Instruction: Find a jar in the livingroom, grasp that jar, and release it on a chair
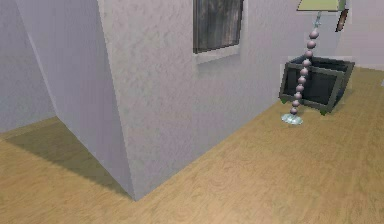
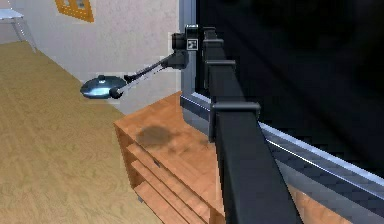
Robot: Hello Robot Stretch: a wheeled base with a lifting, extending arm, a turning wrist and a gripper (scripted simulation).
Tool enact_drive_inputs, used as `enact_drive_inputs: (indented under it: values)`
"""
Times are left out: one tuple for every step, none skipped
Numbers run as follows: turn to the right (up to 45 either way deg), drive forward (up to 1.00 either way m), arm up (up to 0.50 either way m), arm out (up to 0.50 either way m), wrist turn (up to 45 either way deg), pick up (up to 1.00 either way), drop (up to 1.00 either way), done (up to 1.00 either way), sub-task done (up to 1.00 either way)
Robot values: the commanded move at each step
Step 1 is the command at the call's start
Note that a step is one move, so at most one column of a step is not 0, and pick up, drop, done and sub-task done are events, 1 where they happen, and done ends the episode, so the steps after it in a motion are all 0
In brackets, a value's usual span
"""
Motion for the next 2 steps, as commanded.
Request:
enact_drive_inputs:
  values:
    - [0.0,0.0,0.0,0.0,-45.0,0.0,0.0,0.0,0.0]
    - [0.0,0.0,0.0,0.0,-3.0,0.0,0.0,0.0,0.0]
